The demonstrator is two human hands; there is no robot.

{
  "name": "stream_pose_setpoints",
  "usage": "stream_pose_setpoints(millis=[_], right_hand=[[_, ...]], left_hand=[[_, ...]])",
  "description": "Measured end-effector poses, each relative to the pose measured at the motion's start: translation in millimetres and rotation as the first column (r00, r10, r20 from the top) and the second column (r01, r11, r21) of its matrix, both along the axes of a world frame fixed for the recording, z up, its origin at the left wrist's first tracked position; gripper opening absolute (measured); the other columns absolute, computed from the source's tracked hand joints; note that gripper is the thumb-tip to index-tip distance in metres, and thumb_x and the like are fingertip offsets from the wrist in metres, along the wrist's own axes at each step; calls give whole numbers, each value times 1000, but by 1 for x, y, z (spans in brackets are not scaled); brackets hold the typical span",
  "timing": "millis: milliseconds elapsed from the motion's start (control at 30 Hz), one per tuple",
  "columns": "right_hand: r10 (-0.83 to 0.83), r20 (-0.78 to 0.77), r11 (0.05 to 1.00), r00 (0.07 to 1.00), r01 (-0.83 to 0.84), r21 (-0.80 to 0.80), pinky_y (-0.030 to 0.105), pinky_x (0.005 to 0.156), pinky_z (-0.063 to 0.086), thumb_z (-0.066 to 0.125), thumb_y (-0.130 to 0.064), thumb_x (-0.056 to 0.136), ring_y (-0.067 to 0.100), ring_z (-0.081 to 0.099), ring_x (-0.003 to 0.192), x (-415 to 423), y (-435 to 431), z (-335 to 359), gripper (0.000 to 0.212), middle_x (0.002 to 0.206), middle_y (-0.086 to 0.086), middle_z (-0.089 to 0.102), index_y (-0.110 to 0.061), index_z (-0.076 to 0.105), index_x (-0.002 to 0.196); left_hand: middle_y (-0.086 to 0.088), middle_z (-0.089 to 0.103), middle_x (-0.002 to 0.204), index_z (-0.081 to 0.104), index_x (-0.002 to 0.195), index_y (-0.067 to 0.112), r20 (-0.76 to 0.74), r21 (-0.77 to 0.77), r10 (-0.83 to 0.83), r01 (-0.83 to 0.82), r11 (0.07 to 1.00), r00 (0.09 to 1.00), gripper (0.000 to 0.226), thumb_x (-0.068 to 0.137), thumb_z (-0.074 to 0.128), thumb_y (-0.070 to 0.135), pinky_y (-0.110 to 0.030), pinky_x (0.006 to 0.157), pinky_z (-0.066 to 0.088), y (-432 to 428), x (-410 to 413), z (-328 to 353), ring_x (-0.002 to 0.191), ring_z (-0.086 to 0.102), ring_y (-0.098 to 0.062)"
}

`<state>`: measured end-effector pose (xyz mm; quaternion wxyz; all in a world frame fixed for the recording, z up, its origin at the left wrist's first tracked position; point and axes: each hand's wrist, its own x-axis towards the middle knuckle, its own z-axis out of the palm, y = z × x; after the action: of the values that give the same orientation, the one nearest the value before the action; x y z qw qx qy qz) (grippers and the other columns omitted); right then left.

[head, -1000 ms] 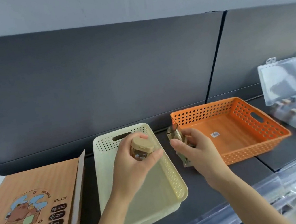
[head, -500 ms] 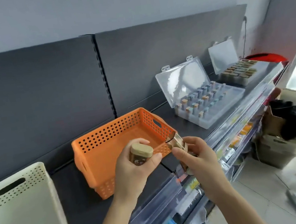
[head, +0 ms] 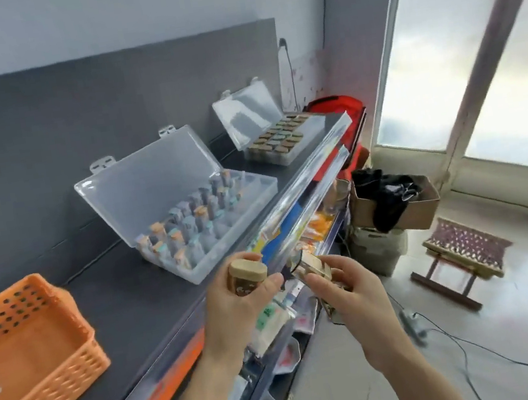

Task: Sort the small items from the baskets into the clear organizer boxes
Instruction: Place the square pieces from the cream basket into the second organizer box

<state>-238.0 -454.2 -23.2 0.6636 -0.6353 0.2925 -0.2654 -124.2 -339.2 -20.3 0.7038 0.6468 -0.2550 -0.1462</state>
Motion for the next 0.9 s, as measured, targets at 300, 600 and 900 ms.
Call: stream_pose_setpoints(millis=[300,600,900], right_hand=[[-139,-1,988,990,139,-67,11,63,47,74,-25,80,-1,65,79,15,-128,-8,25,89,-8,72,-32,66,104],[-111,-40,987,993,105,-119,18,69,49,72,-25,82,2,66,79,93,-260,1,21,85,-12,72,-32,68,102],[-94,-36,994,995,92,-61,17,64,48,69,-26,85,1,64,78,153,-381,-5,26,92,-8,71,-34,64,109]], left_hand=[[12,66,85,66,95,27,7,4,-147,147,989,989,37,61,82,25,-13,68,50,-145,31,-8,78,61,-1],[9,66,87,64,96,23,28,1,-170,170,986,985,31,71,81,12,-15,66,51,-289,116,-10,79,62,-2],[6,65,83,65,96,16,-7,-55,-101,101,993,995,34,66,83,16,-13,63,49,-394,174,-8,73,59,-2]])
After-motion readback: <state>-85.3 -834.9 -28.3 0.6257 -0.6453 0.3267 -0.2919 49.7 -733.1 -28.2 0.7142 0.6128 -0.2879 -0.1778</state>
